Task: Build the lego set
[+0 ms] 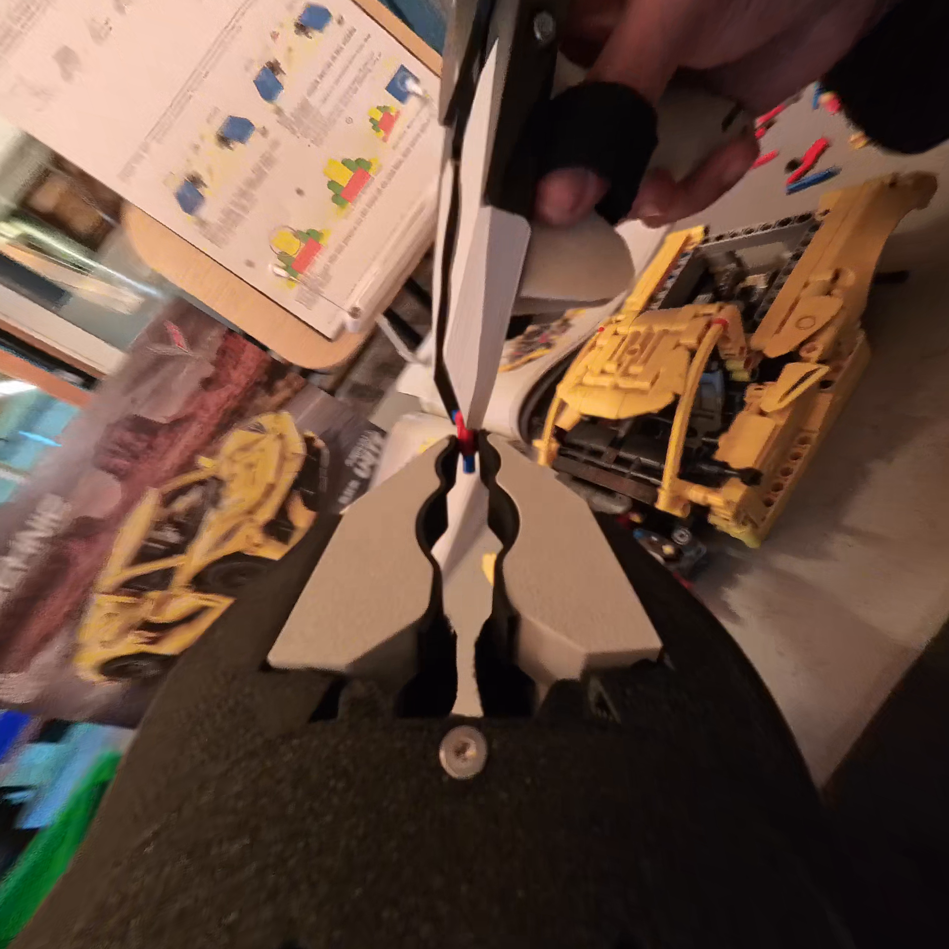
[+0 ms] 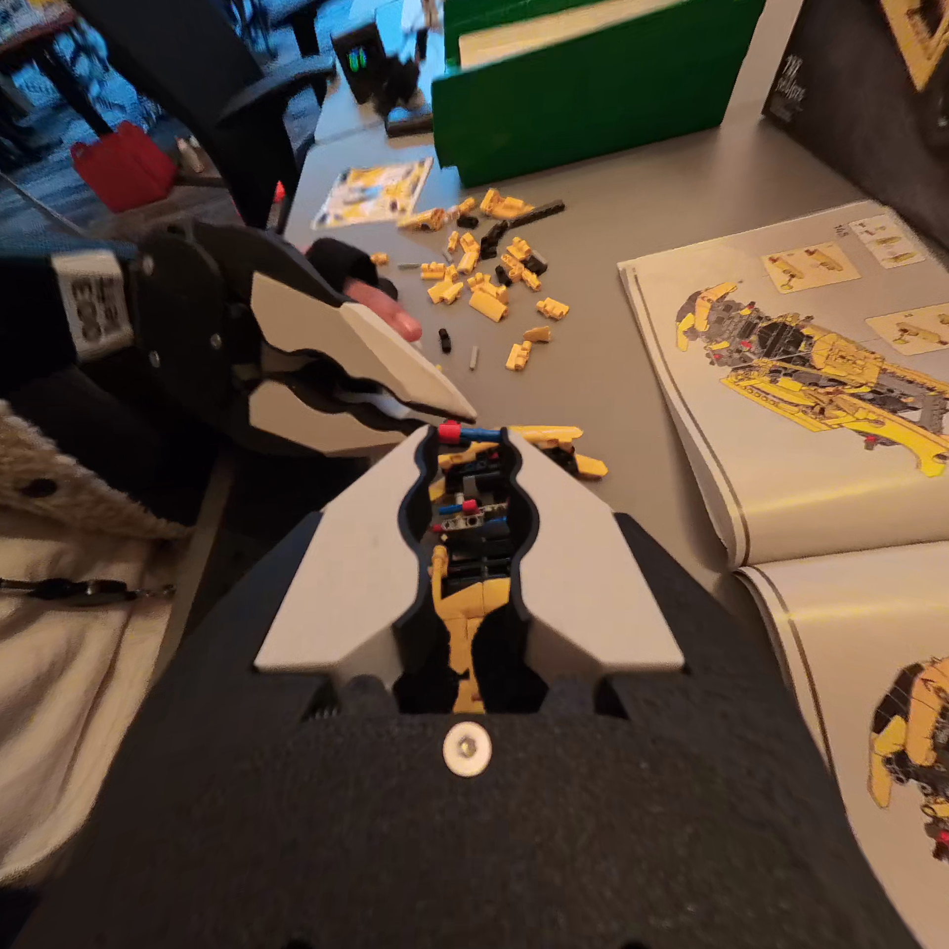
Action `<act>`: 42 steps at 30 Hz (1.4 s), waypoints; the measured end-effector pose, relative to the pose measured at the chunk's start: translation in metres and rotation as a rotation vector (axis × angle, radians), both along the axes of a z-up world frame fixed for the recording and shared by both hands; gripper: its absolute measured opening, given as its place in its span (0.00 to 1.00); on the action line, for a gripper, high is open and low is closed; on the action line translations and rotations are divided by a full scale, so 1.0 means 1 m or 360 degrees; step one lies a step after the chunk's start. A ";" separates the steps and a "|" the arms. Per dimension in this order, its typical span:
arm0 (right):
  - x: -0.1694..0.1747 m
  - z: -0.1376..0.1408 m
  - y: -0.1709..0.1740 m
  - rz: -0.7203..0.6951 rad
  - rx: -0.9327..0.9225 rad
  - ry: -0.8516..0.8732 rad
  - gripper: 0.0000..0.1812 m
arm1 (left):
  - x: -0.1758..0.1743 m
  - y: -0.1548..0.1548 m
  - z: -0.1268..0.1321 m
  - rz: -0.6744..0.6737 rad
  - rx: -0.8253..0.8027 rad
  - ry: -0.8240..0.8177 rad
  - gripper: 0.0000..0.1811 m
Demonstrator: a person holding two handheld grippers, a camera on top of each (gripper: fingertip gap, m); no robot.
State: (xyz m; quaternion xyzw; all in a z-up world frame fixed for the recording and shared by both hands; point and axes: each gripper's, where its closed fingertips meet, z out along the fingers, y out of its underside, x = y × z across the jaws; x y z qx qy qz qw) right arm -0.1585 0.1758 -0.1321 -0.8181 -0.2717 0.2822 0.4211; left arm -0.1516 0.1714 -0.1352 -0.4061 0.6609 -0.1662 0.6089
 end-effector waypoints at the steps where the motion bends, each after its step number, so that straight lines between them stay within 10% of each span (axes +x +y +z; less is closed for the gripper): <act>1: 0.004 -0.005 0.003 -0.0001 -0.0028 -0.0094 0.12 | -0.004 0.006 -0.009 -0.0007 -0.0134 0.0062 0.05; 9: 0.016 -0.074 0.029 0.0362 -0.0458 -0.0920 0.12 | -0.032 0.049 -0.076 0.0003 -0.1482 0.0393 0.17; 21: 0.021 -0.088 0.029 0.0477 -0.0710 -0.1432 0.12 | -0.026 0.045 -0.094 0.0054 -0.1595 0.0476 0.16; 42: 0.016 -0.091 0.028 0.0364 -0.0559 -0.1452 0.12 | -0.027 0.043 -0.094 0.0031 -0.1623 0.0474 0.15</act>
